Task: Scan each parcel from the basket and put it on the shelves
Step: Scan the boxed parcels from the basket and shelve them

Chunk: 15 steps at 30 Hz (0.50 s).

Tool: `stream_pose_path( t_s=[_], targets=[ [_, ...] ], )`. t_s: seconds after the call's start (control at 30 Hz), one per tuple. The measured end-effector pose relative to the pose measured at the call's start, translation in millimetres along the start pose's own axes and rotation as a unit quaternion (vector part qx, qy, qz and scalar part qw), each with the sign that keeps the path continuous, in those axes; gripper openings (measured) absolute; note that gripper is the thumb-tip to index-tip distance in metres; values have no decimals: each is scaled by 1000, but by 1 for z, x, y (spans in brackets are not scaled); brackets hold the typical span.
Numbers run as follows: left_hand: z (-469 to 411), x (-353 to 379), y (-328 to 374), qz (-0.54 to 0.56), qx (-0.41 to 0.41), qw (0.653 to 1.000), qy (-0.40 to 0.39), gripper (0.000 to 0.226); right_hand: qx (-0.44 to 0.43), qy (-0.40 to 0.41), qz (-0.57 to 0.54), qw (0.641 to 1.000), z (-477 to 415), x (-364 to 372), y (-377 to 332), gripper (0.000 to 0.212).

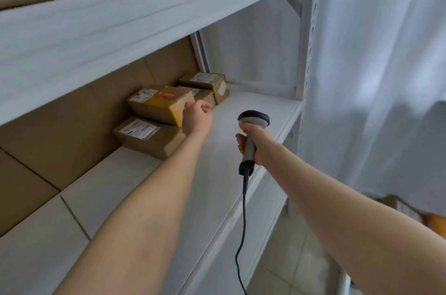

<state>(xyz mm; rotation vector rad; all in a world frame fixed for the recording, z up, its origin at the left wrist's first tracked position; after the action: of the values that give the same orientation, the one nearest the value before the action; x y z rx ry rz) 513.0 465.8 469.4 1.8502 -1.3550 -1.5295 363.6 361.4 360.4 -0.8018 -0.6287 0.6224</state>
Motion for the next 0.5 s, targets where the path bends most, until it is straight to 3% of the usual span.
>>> stream_pose_path(
  t_s=[0.13, 0.3, 0.43, 0.5],
  targets=[
    [46, 90, 34, 15, -15, 994, -112, 19, -24, 71, -44, 996, 25, -80, 3, 17],
    [140, 204, 75, -10, -87, 949, -302, 36, -41, 149, -75, 985, 73, -201, 18, 21],
    [231, 268, 129, -18, -54, 922, -382, 12, -34, 184, -118, 975, 118, -298, 48, 5],
    [277, 296, 149, -21, -54, 912, -405, 23, -32, 206, -143, 968, 139, -346, 67, 6]
  ],
)
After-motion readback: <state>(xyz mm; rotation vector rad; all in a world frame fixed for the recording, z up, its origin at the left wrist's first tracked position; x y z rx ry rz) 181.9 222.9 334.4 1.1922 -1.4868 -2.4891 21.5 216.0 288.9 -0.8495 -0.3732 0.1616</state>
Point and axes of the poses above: each hand's wrist, its own z-axis away from the middle knuckle, its own x-axis out of the palm, y = z × x, the point moved 9 cm from there along -z, towards the middle knuckle, and after that the axes turned 15 degrees about z, right-handed, at the moved point
